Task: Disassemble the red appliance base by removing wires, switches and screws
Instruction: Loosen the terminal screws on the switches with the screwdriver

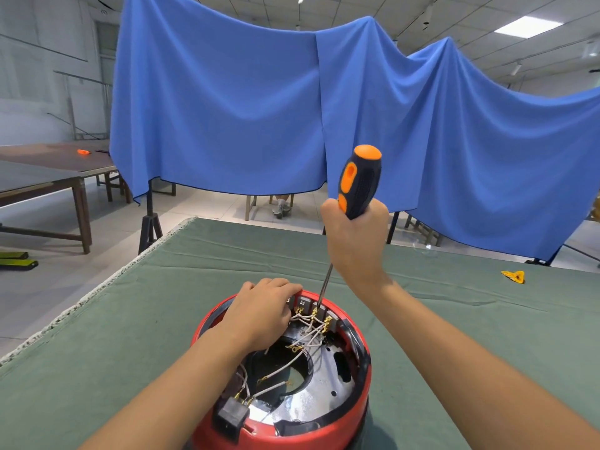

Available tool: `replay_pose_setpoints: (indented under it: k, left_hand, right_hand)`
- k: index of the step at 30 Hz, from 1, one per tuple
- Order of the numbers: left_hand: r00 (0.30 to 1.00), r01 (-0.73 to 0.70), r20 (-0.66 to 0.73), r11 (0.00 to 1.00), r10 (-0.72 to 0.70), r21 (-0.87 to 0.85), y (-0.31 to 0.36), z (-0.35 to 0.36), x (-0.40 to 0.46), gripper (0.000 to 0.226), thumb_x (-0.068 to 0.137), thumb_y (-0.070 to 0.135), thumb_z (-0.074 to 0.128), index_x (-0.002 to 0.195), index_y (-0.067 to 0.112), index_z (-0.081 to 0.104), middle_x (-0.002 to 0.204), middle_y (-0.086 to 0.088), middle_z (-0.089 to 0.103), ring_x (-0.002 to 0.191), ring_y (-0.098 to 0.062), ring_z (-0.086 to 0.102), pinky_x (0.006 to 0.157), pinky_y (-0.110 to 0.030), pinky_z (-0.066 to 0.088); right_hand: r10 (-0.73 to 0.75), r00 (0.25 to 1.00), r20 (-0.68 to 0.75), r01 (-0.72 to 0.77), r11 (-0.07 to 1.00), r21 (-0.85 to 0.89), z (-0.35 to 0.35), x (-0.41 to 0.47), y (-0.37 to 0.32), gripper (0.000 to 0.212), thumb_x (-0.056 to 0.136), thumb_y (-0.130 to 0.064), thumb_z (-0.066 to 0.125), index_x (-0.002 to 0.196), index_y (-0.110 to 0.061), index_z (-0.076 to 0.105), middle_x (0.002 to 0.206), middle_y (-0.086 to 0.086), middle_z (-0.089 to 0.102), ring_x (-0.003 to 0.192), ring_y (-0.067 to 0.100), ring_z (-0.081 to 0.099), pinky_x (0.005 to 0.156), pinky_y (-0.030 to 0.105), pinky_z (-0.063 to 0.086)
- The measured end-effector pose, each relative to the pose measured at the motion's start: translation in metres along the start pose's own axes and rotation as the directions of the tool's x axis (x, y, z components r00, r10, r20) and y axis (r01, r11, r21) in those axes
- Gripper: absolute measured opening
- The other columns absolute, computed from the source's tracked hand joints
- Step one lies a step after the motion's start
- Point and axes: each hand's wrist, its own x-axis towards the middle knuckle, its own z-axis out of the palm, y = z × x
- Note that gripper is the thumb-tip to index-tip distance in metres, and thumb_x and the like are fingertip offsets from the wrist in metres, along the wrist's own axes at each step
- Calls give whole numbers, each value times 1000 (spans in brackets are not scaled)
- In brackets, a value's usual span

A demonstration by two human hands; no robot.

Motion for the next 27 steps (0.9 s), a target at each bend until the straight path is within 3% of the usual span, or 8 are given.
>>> replay_pose_setpoints:
  k: [4, 8, 13, 18, 23, 27]
  left_hand:
    - [1000, 2, 0, 1000, -2, -3, 2, -1, -1, 48, 97, 22, 37, 143, 33, 34, 146, 10, 39, 133, -12, 33, 108, -37, 24]
    - [1000, -1, -10, 1000, 1, -7, 2, 0, -2, 47, 97, 21, 36, 142, 33, 35, 144, 11, 41, 131, -11, 34, 106, -35, 25]
    - [1000, 0, -21, 1000, 0, -6, 0, 0, -1, 48, 96, 21, 36, 141, 34, 36, 143, 12, 41, 131, -11, 35, 105, -34, 26]
    - [999, 10, -31, 1000, -10, -5, -1, 1, 1, 47, 95, 20, 38, 140, 36, 38, 142, 14, 43, 128, -10, 36, 102, -33, 28]
    - [999, 18, -29, 1000, -18, -5, 0, 0, 1, 46, 97, 21, 37, 140, 36, 38, 143, 14, 42, 129, -9, 36, 103, -34, 28]
    - [1000, 19, -22, 1000, -19, -12, 0, -1, 0, 46, 97, 20, 37, 139, 36, 39, 142, 15, 43, 129, -9, 36, 103, -34, 28]
  right_hand:
    - [118, 992, -35, -118, 993, 1, 1, 20, 8, 35, 66, -16, 52, 49, -25, 23, 40, -13, 21, 45, 14, 23, 43, 28, 23]
    - [303, 946, -114, -300, 953, 37, -7, 36, 30, 29, 67, -19, 52, 54, -20, 25, 43, -10, 22, 52, 22, 28, 45, 39, 31]
    - [524, 811, -260, -524, 849, 75, -25, 49, 62, 27, 73, -17, 55, 56, -16, 33, 41, -3, 33, 34, 20, 36, 40, 26, 36]
    - [617, 717, -325, -614, 779, 124, -33, 51, 89, 20, 72, -15, 55, 59, -14, 40, 37, -5, 39, 26, 14, 38, 34, 20, 34]
    - [712, 609, -348, -704, 688, 176, -40, 44, 107, 19, 74, -18, 56, 60, -13, 44, 43, 0, 44, 21, 12, 38, 46, 31, 41]
    - [722, 607, -332, -695, 685, 218, -44, 41, 107, 21, 74, -18, 55, 58, -13, 42, 28, -7, 37, 23, 12, 37, 48, 32, 39]
